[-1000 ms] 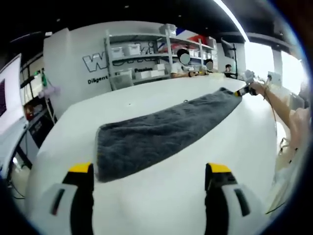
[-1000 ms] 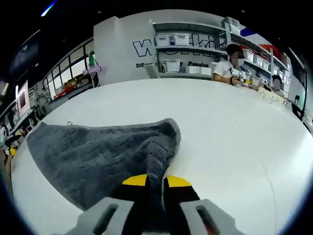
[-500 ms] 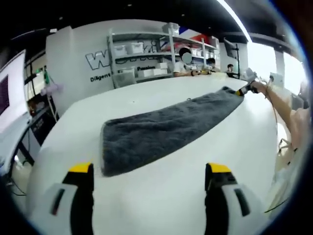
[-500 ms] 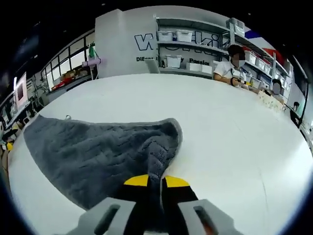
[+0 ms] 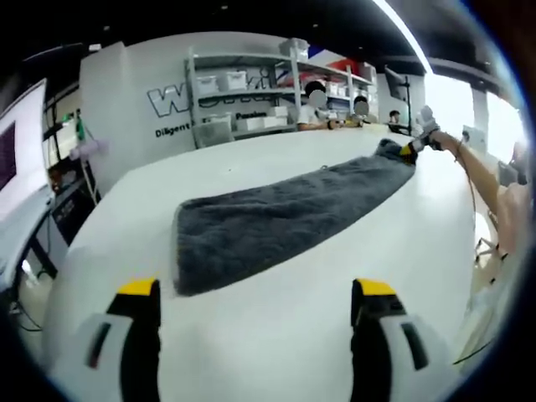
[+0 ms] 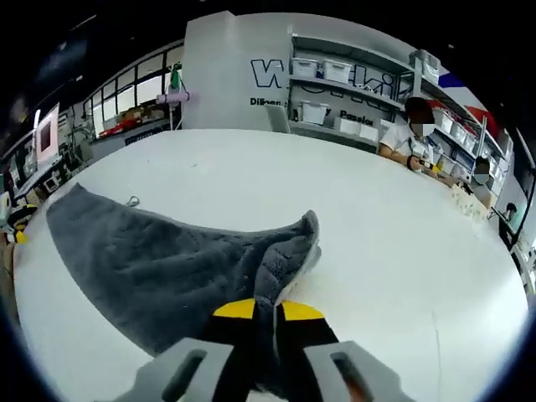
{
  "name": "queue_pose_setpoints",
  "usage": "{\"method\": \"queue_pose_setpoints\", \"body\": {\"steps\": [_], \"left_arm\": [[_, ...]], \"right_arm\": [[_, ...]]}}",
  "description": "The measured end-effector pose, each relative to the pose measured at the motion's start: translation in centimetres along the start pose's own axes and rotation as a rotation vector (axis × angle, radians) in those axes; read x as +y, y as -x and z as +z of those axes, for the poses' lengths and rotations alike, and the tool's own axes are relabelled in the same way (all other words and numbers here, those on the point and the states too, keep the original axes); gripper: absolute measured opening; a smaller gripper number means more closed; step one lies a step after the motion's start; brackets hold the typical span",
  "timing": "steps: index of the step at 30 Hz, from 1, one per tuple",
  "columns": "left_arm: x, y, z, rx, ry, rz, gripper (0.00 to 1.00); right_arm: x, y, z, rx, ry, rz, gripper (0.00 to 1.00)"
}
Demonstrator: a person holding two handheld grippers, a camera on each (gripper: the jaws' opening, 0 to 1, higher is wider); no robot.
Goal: Fold the towel on the table until its edges align and the towel forms a compact rectangular stack.
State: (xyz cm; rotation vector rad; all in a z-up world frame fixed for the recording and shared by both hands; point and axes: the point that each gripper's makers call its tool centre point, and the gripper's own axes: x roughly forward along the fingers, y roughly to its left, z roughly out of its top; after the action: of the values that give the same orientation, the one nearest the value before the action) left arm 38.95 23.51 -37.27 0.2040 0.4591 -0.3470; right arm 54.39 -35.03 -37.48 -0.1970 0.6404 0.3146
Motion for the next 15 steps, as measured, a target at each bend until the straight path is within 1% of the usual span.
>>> {"method": "queue_pose_setpoints", "body": {"steps": [2,8,12,15], "left_arm": [[-0.1,0.0,-0.1,0.0,0.002,-0.001,0.99],[-0.1,0.3,-0.3,-0.009,0.009,-0.002,0.99],[0.0,0.5,-0.4,-0.012,0.012,0.002,0.99],[-0.1,0.7,-0.3,-0.019,0.012,-0.001,0.99]], "right_arm": [[0.3,0.1,0.4,-0.004,0.012,0.008,0.08],[2.1,0.1,1.8,-0.023,0.043,0.031,0.08],[3.7,0.0,3.3,-0.044,0.058,0.062,0.08],[4.9,-0.3,4.1,-0.05,0.069,0.082,0.08]]}}
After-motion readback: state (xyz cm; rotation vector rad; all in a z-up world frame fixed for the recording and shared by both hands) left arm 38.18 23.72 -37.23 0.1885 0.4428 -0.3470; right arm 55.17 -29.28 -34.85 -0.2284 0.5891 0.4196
